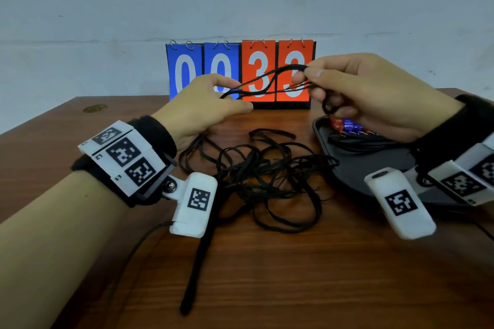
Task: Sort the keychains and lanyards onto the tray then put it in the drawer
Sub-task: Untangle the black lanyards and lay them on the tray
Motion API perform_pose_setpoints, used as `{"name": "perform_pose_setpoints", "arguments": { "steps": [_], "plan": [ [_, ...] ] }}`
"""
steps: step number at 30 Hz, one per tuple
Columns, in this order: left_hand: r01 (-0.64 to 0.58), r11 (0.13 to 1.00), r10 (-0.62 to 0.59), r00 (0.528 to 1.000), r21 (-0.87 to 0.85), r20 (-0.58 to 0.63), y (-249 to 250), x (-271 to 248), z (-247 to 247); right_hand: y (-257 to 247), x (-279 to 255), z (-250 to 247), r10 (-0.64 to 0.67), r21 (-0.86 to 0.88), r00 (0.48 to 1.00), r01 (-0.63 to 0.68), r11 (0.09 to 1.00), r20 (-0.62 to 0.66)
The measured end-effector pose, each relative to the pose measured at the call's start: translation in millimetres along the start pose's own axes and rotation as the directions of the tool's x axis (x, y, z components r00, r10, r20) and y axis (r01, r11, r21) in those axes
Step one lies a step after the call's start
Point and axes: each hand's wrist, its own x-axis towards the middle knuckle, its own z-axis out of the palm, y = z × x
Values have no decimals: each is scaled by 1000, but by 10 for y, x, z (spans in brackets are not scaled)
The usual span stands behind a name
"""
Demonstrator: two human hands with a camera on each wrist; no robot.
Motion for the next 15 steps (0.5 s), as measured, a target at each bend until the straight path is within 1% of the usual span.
{"name": "perform_pose_setpoints", "arguments": {
  "steps": [4,8,10,12,15],
  "plan": [
    [-12,995,17,999,-96,45,2,-4,-22,-8,51,-190,49,-5,997,-50,999,-65],
    [-16,980,32,997,-201,72,8,-10,-21,9,73,-286,69,-63,988,-78,995,-135],
    [-8,974,28,996,-229,84,7,-8,-29,16,79,-317,90,-75,987,-100,992,-132],
    [4,970,17,996,-242,87,8,-9,-40,11,78,-352,117,-47,986,-123,991,-120],
    [24,968,0,995,-248,97,19,-25,-33,19,93,-401,130,-25,980,-135,991,-154]
  ]
}}
